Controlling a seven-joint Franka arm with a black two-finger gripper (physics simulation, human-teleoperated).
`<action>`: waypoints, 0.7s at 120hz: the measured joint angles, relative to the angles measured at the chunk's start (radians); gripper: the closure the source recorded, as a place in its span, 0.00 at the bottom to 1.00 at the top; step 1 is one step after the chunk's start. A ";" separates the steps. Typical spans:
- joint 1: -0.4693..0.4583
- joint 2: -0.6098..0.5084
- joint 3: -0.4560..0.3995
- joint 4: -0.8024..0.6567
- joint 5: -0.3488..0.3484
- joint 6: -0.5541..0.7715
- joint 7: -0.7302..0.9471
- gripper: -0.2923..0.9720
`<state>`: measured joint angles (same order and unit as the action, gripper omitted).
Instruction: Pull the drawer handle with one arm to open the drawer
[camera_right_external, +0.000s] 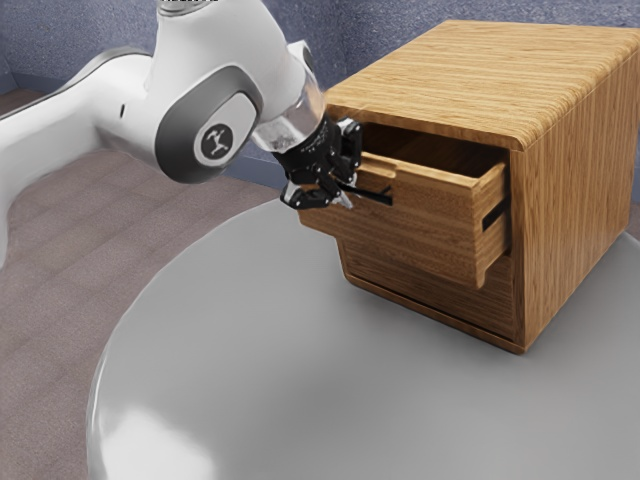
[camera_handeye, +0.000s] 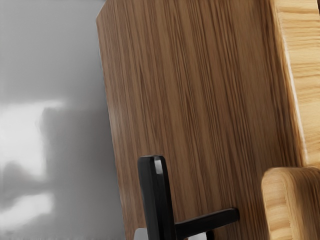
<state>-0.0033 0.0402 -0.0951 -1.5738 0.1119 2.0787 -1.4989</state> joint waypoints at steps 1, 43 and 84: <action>0.000 -0.002 0.000 -0.003 0.000 0.000 0.000 0.85; 0.007 -0.098 -0.005 -0.110 -0.001 0.001 0.000 0.86; 0.005 -0.184 -0.002 -0.196 -0.003 0.003 -0.001 0.86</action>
<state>0.0016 -0.1440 -0.0975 -1.7695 0.1091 2.0818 -1.4995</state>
